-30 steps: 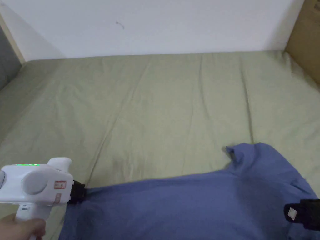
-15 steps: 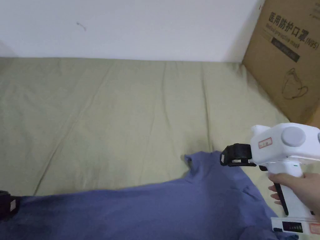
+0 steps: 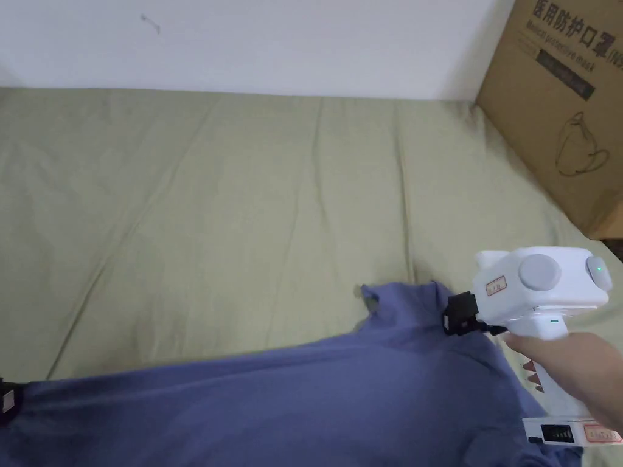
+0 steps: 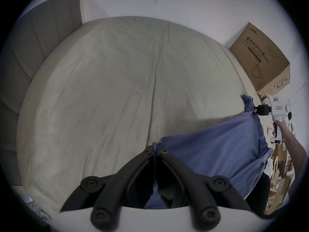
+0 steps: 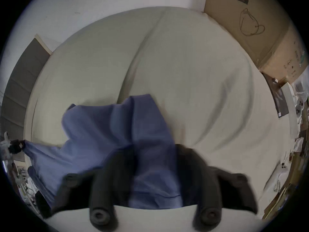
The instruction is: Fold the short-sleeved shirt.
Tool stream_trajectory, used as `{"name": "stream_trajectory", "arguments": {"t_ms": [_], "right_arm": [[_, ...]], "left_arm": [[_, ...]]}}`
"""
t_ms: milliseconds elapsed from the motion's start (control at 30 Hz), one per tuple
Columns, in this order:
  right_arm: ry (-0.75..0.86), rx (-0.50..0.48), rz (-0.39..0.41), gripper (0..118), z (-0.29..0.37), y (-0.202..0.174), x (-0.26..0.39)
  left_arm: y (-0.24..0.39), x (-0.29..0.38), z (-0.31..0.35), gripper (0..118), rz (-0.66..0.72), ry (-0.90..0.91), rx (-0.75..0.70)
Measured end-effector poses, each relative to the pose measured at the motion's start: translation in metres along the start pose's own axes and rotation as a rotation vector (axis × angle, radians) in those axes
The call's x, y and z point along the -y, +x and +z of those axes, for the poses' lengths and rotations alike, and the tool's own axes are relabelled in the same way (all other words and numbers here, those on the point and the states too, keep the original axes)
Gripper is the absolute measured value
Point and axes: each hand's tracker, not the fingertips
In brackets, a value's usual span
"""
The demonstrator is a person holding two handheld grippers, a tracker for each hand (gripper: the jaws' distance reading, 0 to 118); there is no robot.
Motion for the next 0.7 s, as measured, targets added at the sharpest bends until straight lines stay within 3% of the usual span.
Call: {"name": "stream_trajectory", "arguments": {"t_ms": [33,67,233,367,567,700], "right_arm": [[0.01,-0.033,0.0,22,0.006,0.001,0.002],[0.018,-0.083,-0.016,2,0.012,0.001,0.005],[0.086,-0.138,-0.017,2,0.055,0.001,0.022],[0.125,-0.22,-0.095,2,0.101,0.016,0.036],[0.16,-0.262,-0.128,2,0.177,0.034,0.079],[0.164,-0.238,-0.116,2,0.21,0.036,0.122]], "left_arm": [[0.001,0.0,0.0,1,0.001,0.001,0.0],[0.002,0.0,0.001,1,0.003,0.003,0.002],[-0.003,0.003,0.012,1,0.071,0.032,0.05],[-0.007,0.005,0.037,1,0.075,0.068,0.06],[-0.012,0.016,0.09,1,0.062,0.128,0.118],[-0.01,0.033,0.115,1,0.032,0.107,0.152]]}}
